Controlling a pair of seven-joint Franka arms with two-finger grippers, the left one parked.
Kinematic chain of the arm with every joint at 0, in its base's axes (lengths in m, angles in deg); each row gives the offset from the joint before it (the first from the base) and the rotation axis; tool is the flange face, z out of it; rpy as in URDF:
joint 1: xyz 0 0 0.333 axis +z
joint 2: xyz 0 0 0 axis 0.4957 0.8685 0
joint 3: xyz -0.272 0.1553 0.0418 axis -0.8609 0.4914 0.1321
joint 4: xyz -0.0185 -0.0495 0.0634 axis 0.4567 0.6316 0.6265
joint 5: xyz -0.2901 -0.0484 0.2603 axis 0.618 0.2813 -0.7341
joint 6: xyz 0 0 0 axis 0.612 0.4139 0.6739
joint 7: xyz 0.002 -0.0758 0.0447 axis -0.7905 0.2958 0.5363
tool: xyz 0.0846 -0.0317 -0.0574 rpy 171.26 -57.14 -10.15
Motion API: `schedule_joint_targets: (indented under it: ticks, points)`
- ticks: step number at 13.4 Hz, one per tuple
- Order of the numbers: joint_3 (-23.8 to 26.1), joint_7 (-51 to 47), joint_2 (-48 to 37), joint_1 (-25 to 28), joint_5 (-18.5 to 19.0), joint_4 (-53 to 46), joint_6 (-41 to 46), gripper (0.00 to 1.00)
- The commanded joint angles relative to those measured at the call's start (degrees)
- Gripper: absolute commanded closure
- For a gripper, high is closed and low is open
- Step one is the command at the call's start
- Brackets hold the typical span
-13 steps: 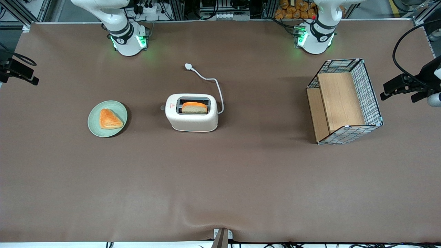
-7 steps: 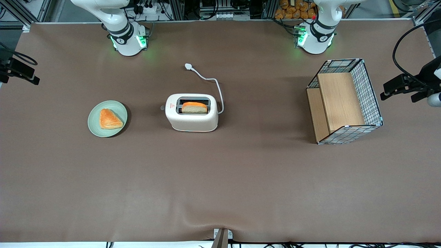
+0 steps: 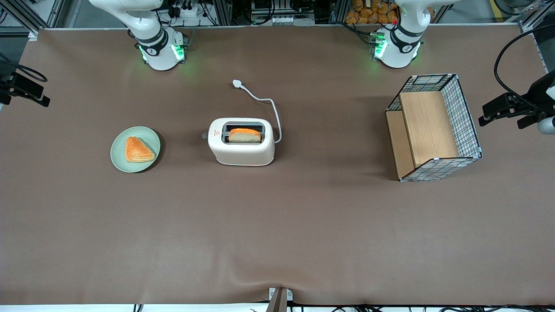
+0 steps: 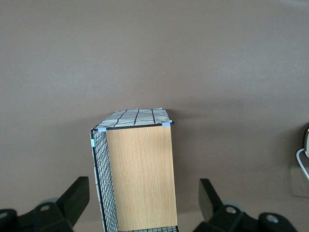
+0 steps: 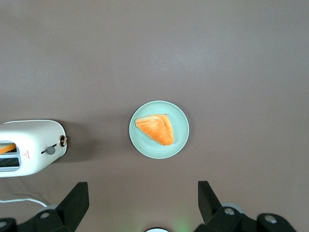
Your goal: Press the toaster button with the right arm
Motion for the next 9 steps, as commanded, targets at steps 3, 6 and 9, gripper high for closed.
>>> schedule_joint_targets:
  ticks: [3,6,9]
  points:
    - [0.1,0.2,-0.2,0.4,1.3,-0.6,1.1,0.0]
    - [0.1,0.2,-0.2,0.4,1.4,-0.6,1.1,0.0]
    - [0.1,0.2,-0.2,0.4,1.4,-0.6,1.1,0.0]
